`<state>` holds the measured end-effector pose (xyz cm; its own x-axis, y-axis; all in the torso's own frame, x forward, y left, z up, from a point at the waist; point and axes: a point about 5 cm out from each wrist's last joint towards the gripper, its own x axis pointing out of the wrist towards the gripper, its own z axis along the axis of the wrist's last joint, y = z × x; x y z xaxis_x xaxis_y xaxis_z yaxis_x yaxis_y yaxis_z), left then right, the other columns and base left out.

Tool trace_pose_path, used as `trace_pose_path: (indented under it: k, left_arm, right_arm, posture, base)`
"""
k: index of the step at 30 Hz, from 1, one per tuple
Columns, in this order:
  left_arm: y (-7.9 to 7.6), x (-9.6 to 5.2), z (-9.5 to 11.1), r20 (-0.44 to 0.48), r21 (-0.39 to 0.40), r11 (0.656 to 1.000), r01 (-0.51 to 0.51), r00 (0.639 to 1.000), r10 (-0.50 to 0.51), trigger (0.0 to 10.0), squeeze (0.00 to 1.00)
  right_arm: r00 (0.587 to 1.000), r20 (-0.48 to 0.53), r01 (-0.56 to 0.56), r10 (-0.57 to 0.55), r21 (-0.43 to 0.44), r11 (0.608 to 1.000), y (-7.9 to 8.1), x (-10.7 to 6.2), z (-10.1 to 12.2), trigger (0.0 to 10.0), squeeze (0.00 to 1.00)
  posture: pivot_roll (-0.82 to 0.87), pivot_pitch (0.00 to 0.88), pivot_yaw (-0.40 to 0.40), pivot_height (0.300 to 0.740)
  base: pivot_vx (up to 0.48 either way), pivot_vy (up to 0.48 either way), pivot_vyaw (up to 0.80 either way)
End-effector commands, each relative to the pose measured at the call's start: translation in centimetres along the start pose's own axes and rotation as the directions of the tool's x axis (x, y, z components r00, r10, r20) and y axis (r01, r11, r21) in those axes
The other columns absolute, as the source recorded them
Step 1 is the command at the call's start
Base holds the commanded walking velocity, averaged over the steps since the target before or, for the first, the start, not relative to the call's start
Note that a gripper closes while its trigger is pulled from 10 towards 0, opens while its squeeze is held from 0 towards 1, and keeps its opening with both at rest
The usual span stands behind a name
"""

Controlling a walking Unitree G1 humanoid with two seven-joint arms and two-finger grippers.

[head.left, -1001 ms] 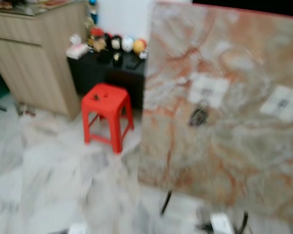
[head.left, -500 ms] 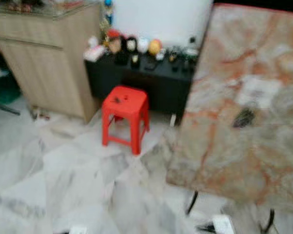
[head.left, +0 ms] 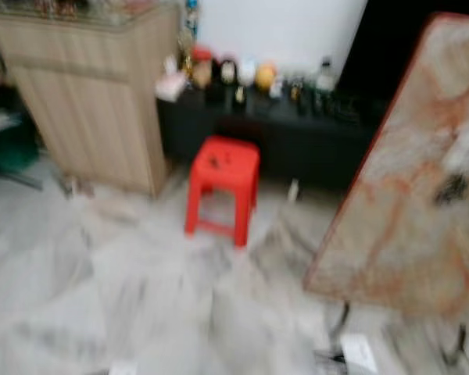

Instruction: Hang keys on a hook

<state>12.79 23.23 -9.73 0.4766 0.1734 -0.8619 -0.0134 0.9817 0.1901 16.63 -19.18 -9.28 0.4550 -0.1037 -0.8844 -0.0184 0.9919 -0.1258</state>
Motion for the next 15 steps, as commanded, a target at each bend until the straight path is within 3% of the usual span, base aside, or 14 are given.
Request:
trace_pose_path:
  k: [1,12,15]
  left_arm:
    - [-1.11,0.05,0.06,-0.002,0.002,1.000,0.029,1.000,-0.029,10.0,0.00]
    - [-1.53,0.14,0.47,0.004,-0.012,0.999,0.031,1.000,-0.031,10.0,0.00]
    - [-1.31,0.11,0.41,0.010,-0.014,1.000,0.018,1.000,-0.017,10.0,0.00]
  right_arm:
    - [0.999,-0.006,0.037,-0.037,0.011,0.999,-1.43,-0.06,-0.21,10.0,0.00]
    - [0.999,0.006,0.032,-0.032,0.015,0.999,-1.23,-0.01,0.32,10.0,0.00]
    - [0.999,0.008,0.032,-0.033,0.018,0.999,-1.22,0.00,0.43,10.0,0.00]
  posture:
    - [0.02,0.000,-0.110,0.740]
    - [0.03,0.000,-0.120,0.740]
    - [0.03,0.001,-0.122,0.740]
  base:
    - [0.000,0.480,0.00]
    - [0.000,0.480,0.00]
    - [0.000,0.223,0.00]
